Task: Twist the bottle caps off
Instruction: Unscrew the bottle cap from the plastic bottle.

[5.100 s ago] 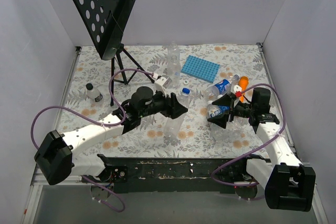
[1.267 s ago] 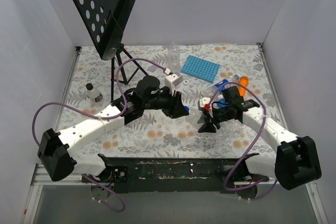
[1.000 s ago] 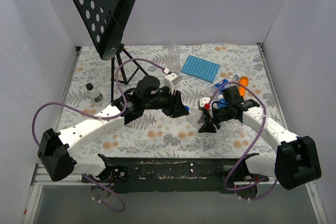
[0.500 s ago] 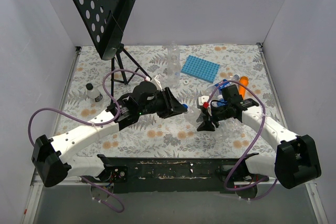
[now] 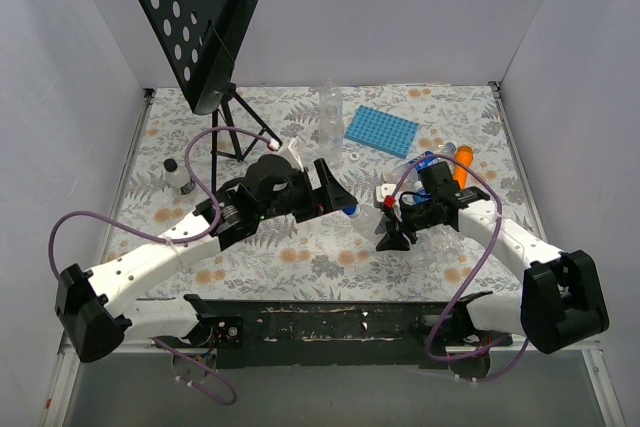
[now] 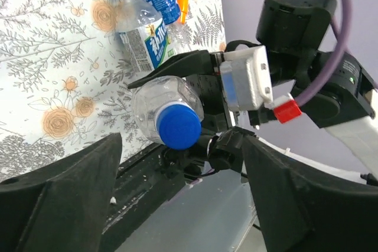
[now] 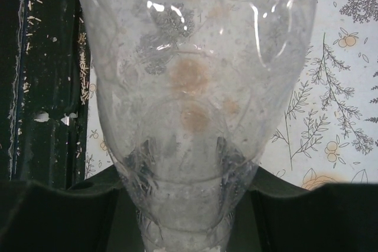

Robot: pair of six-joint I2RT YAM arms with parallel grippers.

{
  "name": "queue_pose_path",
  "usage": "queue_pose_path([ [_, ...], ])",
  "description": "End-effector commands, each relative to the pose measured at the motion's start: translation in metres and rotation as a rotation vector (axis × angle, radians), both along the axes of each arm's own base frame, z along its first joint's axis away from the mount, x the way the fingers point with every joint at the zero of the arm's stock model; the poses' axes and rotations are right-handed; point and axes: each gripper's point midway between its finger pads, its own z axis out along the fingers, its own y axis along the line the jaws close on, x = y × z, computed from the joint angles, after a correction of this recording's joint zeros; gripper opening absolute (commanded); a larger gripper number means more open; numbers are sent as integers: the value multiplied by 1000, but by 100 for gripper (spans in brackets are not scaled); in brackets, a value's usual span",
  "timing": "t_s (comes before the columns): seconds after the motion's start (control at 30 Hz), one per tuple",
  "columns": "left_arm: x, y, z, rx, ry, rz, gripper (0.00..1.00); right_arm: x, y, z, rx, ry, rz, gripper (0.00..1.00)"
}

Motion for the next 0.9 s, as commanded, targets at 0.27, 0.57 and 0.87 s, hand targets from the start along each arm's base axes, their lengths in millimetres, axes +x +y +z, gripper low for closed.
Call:
queue_pose_path([
  [0.27,-30,61,36,203,-719,-290,98,-3,3,11,30,-30,53,5],
  [0.57,-46,59,26,288,-1189,-570,98,-8,3,13,47,-52,81,6],
  [0.87,-38,24,15,248,-1250,-710,98,-10,3,13,51,-49,89,6],
])
